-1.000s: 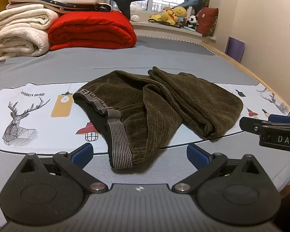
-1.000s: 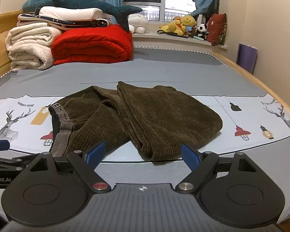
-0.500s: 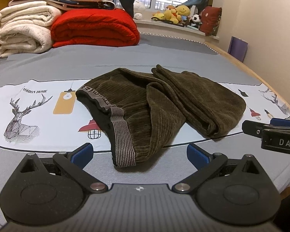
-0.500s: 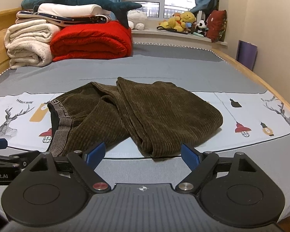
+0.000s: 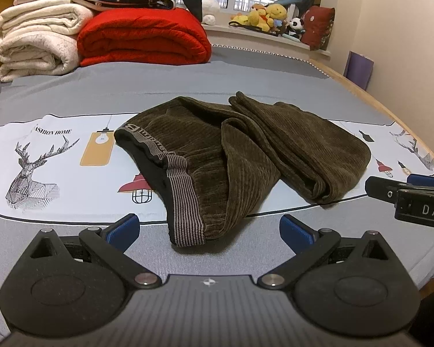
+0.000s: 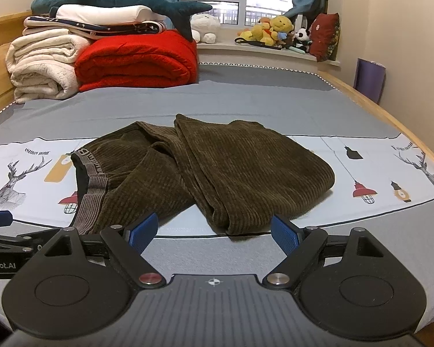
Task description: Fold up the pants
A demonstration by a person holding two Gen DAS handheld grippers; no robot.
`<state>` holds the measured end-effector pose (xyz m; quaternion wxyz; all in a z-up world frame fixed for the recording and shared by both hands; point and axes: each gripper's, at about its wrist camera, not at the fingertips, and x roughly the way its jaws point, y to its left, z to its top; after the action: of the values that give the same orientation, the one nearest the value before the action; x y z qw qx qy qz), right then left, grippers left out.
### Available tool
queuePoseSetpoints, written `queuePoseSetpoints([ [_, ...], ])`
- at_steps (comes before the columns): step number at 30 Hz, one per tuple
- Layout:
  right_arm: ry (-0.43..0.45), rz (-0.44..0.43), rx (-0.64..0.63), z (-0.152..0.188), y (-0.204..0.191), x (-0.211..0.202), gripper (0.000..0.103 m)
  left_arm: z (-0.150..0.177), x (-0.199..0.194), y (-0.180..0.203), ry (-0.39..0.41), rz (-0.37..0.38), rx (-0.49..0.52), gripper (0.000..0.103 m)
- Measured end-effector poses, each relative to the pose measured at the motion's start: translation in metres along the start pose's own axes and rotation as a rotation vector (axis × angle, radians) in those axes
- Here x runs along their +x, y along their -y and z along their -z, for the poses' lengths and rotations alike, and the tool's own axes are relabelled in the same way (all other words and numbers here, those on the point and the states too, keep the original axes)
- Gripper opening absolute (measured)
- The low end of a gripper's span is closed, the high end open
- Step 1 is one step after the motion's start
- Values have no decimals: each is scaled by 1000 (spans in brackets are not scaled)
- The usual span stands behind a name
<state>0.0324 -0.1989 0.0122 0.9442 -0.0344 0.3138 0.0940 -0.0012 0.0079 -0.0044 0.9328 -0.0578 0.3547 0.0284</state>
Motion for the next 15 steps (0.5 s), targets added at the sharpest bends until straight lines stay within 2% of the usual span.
queuePoseSetpoints([
  [15, 3, -3, -7, 0, -1, -2, 84, 0, 0, 2, -5, 5, -1, 103],
])
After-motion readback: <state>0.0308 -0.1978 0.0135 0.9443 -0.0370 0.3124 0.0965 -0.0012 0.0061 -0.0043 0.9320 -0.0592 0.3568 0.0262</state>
